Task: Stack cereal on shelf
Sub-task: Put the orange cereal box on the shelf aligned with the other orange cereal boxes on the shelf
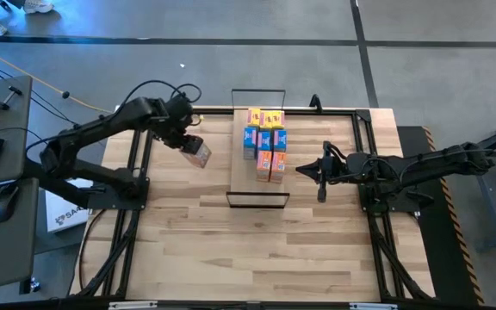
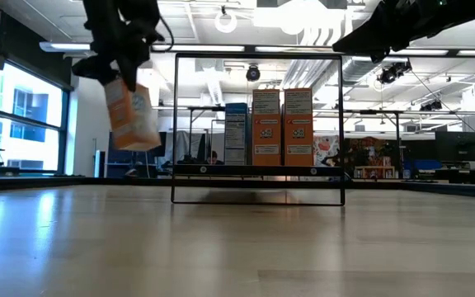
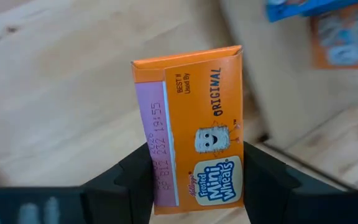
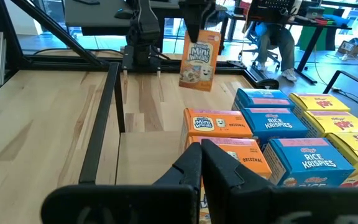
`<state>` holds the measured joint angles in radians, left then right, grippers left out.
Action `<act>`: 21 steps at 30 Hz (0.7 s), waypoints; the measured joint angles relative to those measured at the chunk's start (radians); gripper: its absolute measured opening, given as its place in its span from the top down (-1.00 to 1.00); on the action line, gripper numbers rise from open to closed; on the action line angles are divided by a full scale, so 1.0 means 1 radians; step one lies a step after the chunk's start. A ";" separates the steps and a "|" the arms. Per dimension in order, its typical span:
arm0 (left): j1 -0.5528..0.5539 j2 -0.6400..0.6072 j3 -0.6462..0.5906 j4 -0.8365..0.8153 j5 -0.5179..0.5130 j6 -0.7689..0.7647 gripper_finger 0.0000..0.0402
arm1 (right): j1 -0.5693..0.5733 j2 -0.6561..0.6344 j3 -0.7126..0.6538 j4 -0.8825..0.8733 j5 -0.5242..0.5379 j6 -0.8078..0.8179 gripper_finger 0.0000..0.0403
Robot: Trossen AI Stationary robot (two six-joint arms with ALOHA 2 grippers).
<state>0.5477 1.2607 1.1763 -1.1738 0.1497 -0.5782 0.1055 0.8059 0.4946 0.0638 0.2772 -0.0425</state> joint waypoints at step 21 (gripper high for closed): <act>-0.269 0.058 0.000 0.389 0.000 -0.382 0.10 | 0.000 0.000 0.000 0.000 -0.001 0.001 1.00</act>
<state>0.2784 1.3185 1.1763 -0.7843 0.1502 -0.9599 0.1055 0.8059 0.4946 0.0635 0.2760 -0.0418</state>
